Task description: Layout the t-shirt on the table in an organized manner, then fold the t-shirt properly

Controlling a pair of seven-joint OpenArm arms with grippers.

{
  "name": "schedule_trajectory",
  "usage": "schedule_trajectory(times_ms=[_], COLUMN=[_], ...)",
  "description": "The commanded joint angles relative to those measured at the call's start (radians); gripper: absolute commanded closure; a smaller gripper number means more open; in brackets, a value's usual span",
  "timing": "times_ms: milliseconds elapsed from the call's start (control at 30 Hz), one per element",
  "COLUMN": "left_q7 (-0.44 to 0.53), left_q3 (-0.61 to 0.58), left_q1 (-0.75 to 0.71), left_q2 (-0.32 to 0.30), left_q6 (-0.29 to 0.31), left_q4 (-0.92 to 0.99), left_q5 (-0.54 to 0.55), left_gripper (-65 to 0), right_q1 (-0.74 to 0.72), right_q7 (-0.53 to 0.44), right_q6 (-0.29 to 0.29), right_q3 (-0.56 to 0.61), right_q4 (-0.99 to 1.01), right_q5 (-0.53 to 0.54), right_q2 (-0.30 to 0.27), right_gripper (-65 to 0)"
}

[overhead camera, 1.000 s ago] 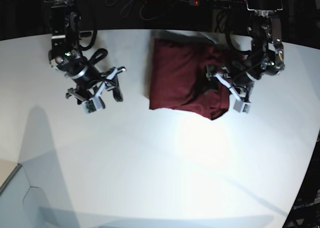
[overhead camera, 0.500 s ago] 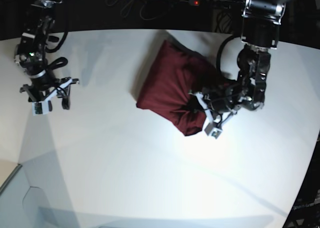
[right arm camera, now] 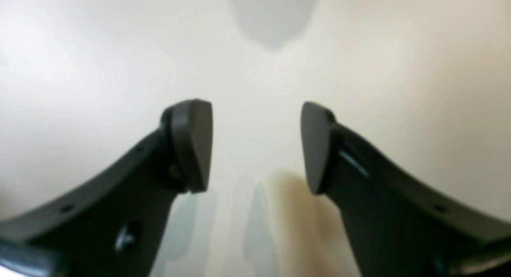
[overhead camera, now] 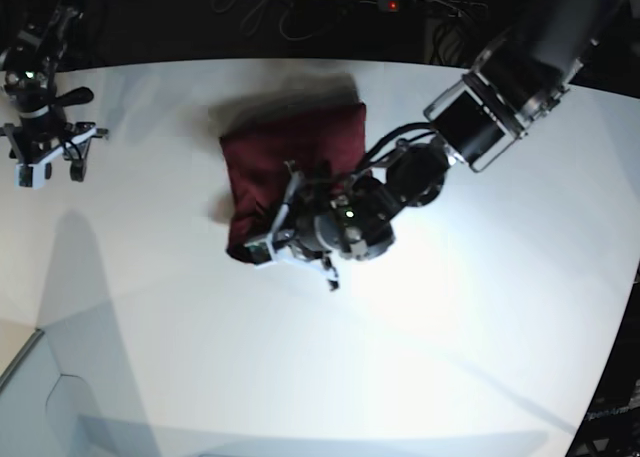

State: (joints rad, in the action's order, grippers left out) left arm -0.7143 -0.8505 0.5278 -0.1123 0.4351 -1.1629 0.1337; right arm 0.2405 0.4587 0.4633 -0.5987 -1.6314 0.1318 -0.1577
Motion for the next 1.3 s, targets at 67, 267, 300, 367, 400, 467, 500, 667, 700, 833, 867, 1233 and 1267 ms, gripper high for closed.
schedule_trajectory(times_ms=[67,267,300,367,400,467,500,667,700,833,867,1233,1267], left_q7=[0.023,0.026,0.025,0.023,0.020,0.018,0.018,0.026,0.028,0.028,0.028,0.017,0.017], left_q3=[-0.010,-0.057,-0.063,-0.065,-0.065,-0.062,-0.060,-0.054,-0.052,0.006,0.029,0.544,0.620], left_q1=[0.042,0.047,0.047,0.047,0.047,0.045,0.045,0.051,0.065,0.097,0.097,-0.025,-0.065], left_q2=[0.039,0.078,0.078,0.078,0.078,0.078,0.078,0.070,0.069,0.076,0.078,0.009,0.000], left_q6=[-0.008,-0.008,-0.008,-0.006,-0.006,-0.006,-0.006,-0.008,-0.008,-0.008,-0.008,-0.008,-0.008], left_q4=[-0.013,-0.013,-0.013,-0.013,-0.013,-0.013,-0.013,-0.022,-0.025,-0.027,-0.032,-0.329,-0.372], left_q5=[-0.064,-0.190,-0.208,-0.228,-0.237,-0.237,-0.237,-0.237,-0.237,-0.237,-0.237,-0.228,-0.228], left_gripper=[-0.4,-0.5,-0.6,-2.2,-5.4,-15.4,-22.3,-47.2,-49.8,-51.5,-51.6,-51.6,-51.4], right_q1=[0.006,0.007,0.007,0.007,0.007,0.007,0.009,0.009,0.009,0.016,0.024,0.049,0.055], right_q7=[-0.025,-0.025,-0.025,-0.025,-0.025,-0.025,-0.025,-0.025,-0.025,-0.024,-0.024,-0.025,-0.025], right_q6=[0.002,0.002,0.002,0.002,0.002,0.002,0.002,0.002,0.002,0.002,0.002,0.002,0.002], right_q3=[-0.020,-0.050,-0.054,-0.057,-0.056,-0.056,-0.056,-0.056,-0.056,-0.056,-0.053,-0.046,-0.051], right_q4=[-0.019,-0.019,-0.019,-0.020,-0.020,-0.020,-0.020,-0.020,-0.020,-0.020,-0.020,-0.125,-0.126], right_q5=[0.010,0.010,0.010,0.010,0.010,0.010,0.010,0.010,0.010,0.010,0.010,0.012,0.012], right_q2=[-0.015,0.005,0.007,0.008,0.008,0.008,0.008,0.008,0.008,0.010,0.010,0.088,0.094], right_gripper=[-35.1,-35.1,-35.1,-35.1,-35.1,-35.1,-35.1,-35.1,-35.1,-35.1,-35.1,-35.0,-35.0])
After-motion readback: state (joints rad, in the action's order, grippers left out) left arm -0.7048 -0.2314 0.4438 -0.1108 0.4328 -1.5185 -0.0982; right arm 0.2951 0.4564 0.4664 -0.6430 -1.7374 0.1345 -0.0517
